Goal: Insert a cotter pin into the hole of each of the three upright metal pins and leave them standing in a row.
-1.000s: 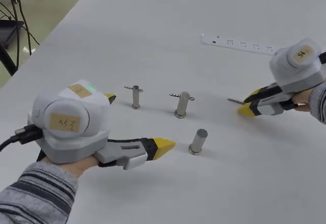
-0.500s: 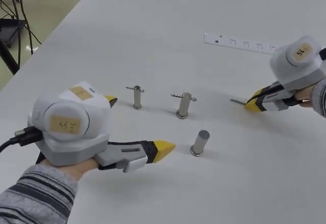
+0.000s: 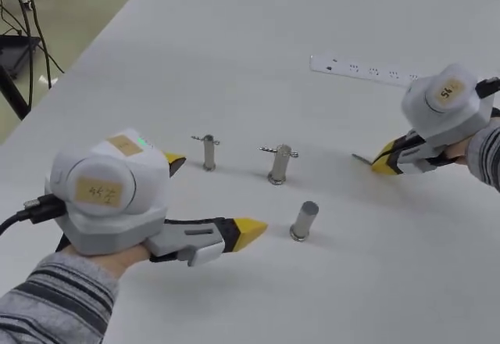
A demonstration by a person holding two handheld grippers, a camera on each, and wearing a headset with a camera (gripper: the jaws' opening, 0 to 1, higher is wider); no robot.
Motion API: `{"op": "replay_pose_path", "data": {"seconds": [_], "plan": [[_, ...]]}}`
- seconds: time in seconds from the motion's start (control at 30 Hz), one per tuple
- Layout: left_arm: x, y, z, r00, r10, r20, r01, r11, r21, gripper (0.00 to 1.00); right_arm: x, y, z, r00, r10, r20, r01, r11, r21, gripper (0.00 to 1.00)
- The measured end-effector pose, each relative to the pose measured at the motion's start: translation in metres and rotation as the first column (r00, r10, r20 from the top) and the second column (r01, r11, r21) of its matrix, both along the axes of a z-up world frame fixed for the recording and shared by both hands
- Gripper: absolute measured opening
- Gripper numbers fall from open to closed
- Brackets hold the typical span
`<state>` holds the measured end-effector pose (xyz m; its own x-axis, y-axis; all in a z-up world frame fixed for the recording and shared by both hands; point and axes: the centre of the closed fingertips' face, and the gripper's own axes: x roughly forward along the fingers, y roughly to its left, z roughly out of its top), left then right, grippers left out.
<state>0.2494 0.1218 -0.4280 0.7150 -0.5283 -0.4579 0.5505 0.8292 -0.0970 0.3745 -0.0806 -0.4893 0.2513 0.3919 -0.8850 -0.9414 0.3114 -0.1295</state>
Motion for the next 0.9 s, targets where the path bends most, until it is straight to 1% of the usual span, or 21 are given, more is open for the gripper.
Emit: {"op": "replay_pose_path", "data": {"seconds": [0.17, 0.33, 0.4, 0.47, 0.67, 0.77, 0.83, 0.87, 0.9], "plan": [[-0.002, -0.005, 0.002, 1.000, -0.020, 0.001, 0.020, 1.000, -0.006, 0.81, -0.008, 0.003, 0.010, 0.999, 0.027, 0.025, -0.027, 1.000, 0.009, 0.00], [-0.004, -0.014, 0.007, 0.999, -0.043, 0.004, 0.043, 0.999, -0.018, 0.76, -0.018, 0.008, 0.026, 0.994, 0.076, 0.082, -0.077, 0.997, 0.014, 0.00], [-0.004, -0.016, 0.009, 0.999, -0.050, 0.008, 0.051, 0.998, -0.022, 0.75, -0.023, 0.011, 0.030, 0.991, 0.094, 0.095, -0.096, 0.995, 0.015, 0.00], [-0.006, -0.022, 0.011, 0.998, -0.066, 0.010, 0.067, 0.997, -0.029, 0.74, -0.032, 0.017, 0.036, 0.985, 0.128, 0.118, -0.131, 0.991, 0.023, 0.00], [-0.008, -0.033, 0.017, 0.995, -0.098, 0.009, 0.098, 0.994, -0.044, 0.71, -0.051, 0.029, 0.049, 0.972, 0.178, 0.153, -0.186, 0.982, 0.036, 0.00], [-0.010, -0.037, 0.020, 0.994, -0.111, 0.005, 0.111, 0.992, -0.064, 0.67, -0.059, 0.036, 0.055, 0.963, 0.207, 0.175, -0.216, 0.976, 0.035, 0.00], [-0.010, -0.040, 0.023, 0.993, -0.117, 0.004, 0.117, 0.990, -0.074, 0.66, -0.064, 0.040, 0.058, 0.959, 0.217, 0.183, -0.228, 0.973, 0.044, 0.00], [-0.011, -0.043, 0.026, 0.993, -0.122, 0.002, 0.122, 0.989, -0.082, 0.65, -0.070, 0.044, 0.061, 0.955, 0.230, 0.186, -0.243, 0.969, 0.050, 0.00], [-0.011, -0.044, 0.027, 0.992, -0.124, 0.002, 0.123, 0.989, -0.086, 0.64, -0.073, 0.046, 0.063, 0.952, 0.239, 0.191, -0.253, 0.966, 0.053, 0.00]]}}
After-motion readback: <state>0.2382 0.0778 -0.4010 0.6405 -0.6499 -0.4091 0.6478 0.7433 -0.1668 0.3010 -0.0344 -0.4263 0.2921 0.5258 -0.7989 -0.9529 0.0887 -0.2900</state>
